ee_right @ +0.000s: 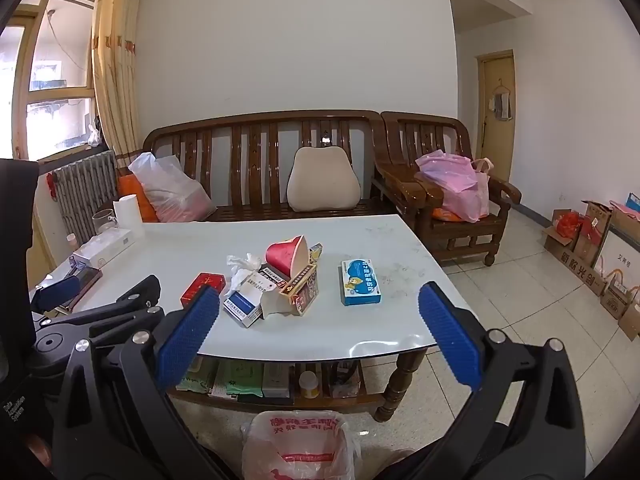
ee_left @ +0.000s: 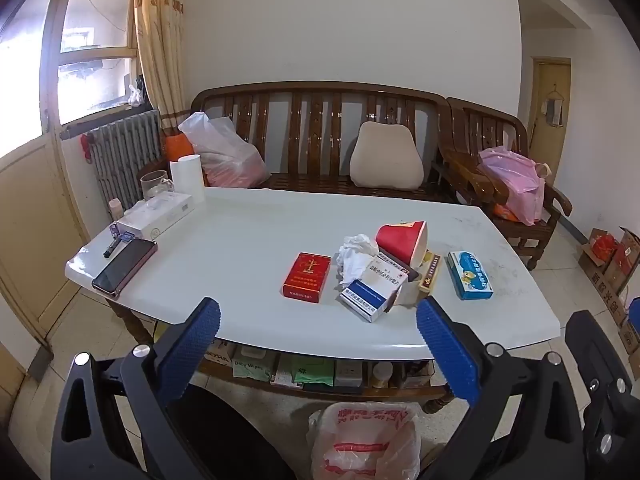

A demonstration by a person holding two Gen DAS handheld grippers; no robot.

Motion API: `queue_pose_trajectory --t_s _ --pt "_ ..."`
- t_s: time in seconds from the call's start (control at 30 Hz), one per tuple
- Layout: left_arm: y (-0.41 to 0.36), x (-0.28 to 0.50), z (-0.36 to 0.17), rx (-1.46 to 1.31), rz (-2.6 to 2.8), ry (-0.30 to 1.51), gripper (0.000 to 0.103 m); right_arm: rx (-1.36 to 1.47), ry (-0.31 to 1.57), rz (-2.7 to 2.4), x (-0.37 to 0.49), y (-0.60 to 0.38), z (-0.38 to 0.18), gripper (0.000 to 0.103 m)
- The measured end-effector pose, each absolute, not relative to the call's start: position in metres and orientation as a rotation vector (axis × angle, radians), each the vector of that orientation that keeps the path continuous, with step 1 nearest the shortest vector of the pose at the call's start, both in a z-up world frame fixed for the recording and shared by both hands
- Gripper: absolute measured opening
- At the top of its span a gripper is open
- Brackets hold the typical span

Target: Collect trash

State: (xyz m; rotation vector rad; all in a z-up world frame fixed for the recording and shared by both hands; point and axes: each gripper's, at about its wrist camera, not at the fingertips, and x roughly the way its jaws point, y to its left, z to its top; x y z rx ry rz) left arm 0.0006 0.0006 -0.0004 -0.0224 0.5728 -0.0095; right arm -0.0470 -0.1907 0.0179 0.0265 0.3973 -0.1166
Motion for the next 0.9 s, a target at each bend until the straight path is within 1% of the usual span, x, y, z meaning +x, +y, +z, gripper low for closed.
queue_pose_trajectory --t_s 0.17,0.43,0.9 --pt "-0.001 0.011 -0.003 0.004 0.009 0.600 0.096 0.040 0.414 -0.107 -0.044 -0.187 0.019 0.098" --pt "-0.001 0.001 0.000 0.018 0.033 0.554 0.096 0.049 0.418 -0.107 -0.044 -0.189 0.017 0.098" --pt "0.001 0.003 -0.003 0.001 0.028 0.567 0.096 0.047 0.426 -0.097 -0.040 -0.191 0.013 0.098"
